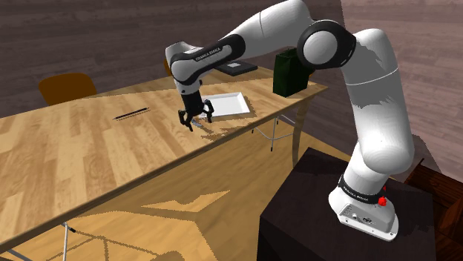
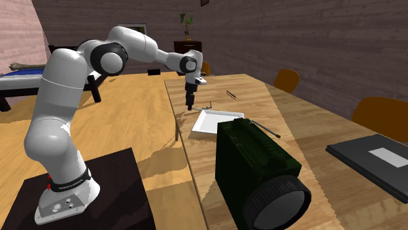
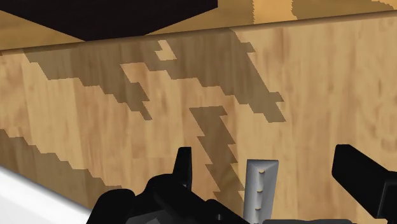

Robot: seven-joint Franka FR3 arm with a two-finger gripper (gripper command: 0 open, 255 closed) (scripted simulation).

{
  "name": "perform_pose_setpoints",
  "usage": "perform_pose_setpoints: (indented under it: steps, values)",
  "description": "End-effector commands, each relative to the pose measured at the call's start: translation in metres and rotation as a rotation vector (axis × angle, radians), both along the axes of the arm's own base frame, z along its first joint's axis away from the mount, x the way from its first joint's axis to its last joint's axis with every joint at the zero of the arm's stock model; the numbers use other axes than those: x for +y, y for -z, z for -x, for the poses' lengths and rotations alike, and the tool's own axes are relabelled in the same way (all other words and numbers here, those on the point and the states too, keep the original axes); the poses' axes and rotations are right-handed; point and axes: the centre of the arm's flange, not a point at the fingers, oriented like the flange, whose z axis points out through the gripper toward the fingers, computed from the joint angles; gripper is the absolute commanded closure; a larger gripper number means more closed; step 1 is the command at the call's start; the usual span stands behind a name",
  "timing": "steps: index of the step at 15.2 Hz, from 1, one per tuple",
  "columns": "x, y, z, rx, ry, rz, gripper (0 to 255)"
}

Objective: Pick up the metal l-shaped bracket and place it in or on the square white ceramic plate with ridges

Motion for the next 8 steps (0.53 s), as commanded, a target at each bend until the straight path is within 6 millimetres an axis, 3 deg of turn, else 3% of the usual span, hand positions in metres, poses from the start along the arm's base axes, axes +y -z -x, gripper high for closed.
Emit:
perform_pose_setpoints:
  steps: [1,7,8]
  values:
    - [-0.0002,0.0042,0.0,0.0,0.0,0.0,0]
    - [-0.0002,0.0042,-0.0001,0.0,0.0,0.0,0]
    - [-0.0002,0.0042,-0.0001,0.0,0.0,0.0,255]
